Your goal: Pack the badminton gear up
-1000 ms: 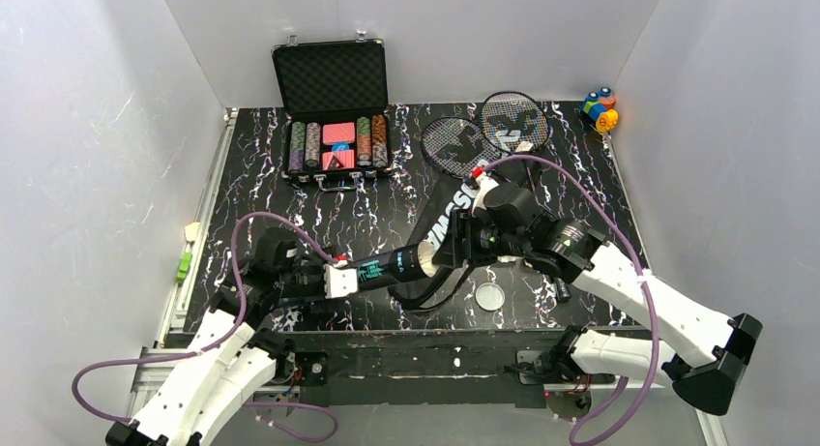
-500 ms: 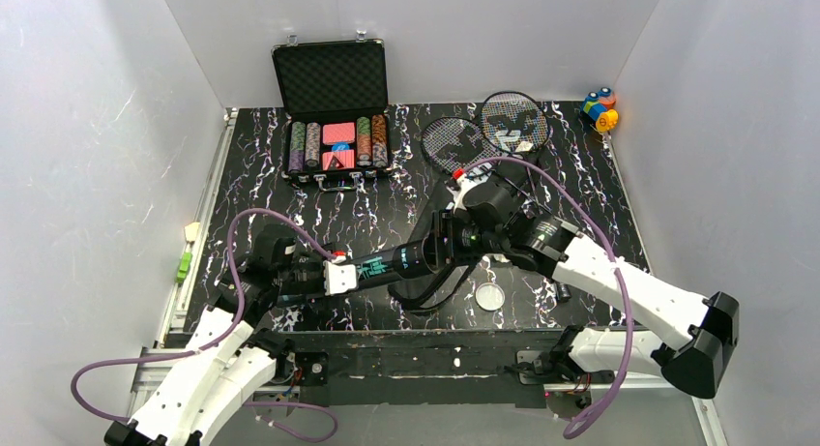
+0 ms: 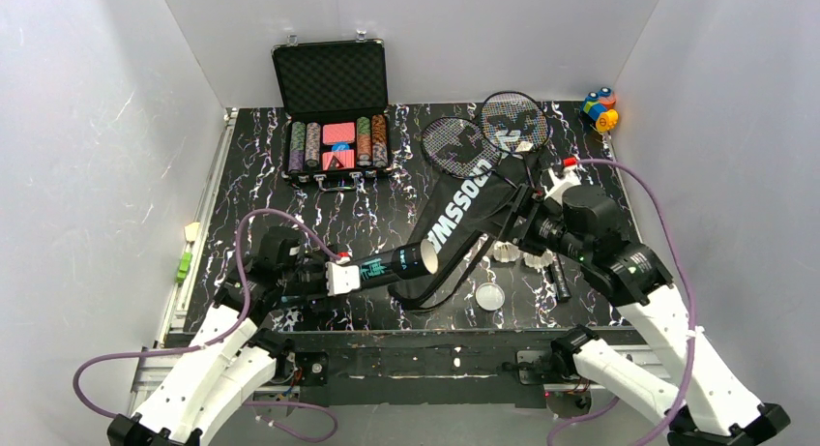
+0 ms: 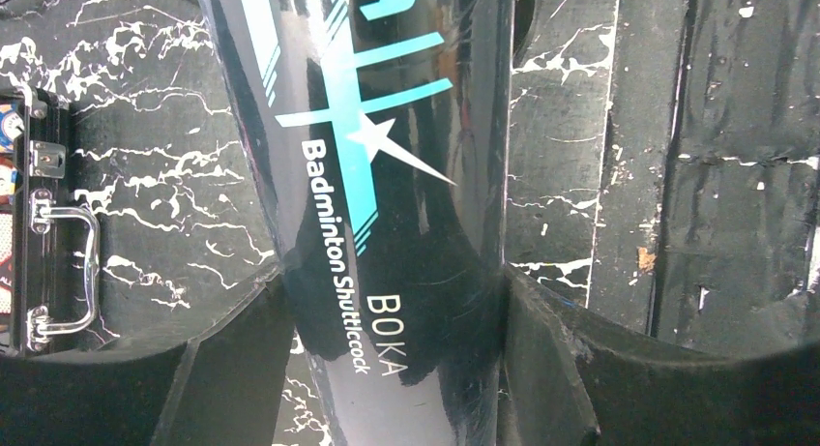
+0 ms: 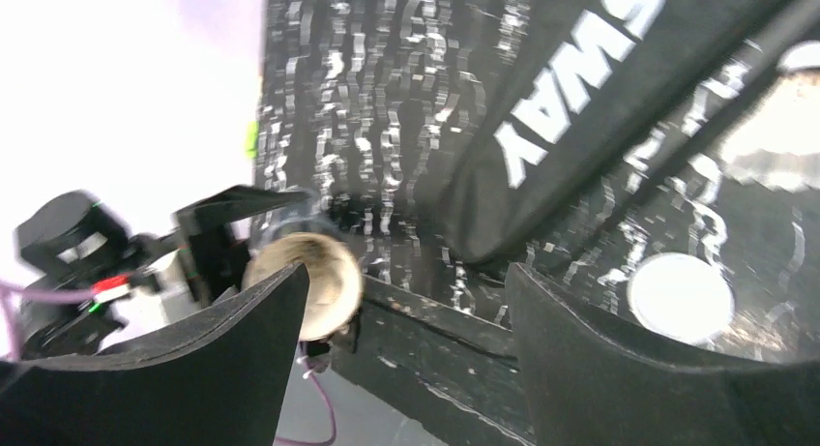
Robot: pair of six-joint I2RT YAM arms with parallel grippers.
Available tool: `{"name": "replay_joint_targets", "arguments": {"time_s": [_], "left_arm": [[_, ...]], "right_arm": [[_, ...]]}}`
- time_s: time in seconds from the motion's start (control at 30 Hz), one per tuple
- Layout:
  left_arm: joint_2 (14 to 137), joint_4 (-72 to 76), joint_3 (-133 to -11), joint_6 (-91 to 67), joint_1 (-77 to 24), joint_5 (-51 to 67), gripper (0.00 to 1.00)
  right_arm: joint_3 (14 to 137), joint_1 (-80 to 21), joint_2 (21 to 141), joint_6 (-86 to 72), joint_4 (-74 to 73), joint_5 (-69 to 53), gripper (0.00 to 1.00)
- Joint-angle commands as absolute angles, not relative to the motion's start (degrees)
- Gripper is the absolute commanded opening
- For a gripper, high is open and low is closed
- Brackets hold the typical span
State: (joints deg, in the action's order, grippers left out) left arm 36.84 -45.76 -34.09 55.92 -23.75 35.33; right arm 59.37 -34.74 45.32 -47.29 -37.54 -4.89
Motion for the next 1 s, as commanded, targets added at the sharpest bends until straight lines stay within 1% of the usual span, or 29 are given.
{"name": "replay_joint_targets", "arguments": {"time_s": [0.0,0.17,0.4,0.53,0.73,0.97], "left_arm": [[37.84,-42.86,-34.74,55.11,-23.82,34.32,0.05],[37.93,-42.64,-35.11,54.17,-23.82,33.55,0.03],[37.82,-42.61,-35.23,54.52,-23.83,33.87,0.01],[37.49,-42.72,-35.33,54.87,-23.82,34.01,0.01],[37.09,-42.82,-35.28,55.47,-23.82,33.76,0.0],[37.09,-42.73,-34.8,55.82,-23.82,33.75,0.0]], "right_arm": [[50.94,-28.34,46.29,-50.92,-41.08,-5.06,0.83],[43.8,-24.01,47.96,-54.09,-36.32,-4.99,0.8],[40.12,-19.76,54.25,-57.71,-30.8,-2.15,0.77],[39.53,-17.98,58.81,-59.28,-26.92,-0.86,0.71],[41.03,-17.36,66.34,-60.43,-25.25,-0.43,0.69],[41.7,-17.25,68.74,-61.99,-24.09,5.47,0.57]]}}
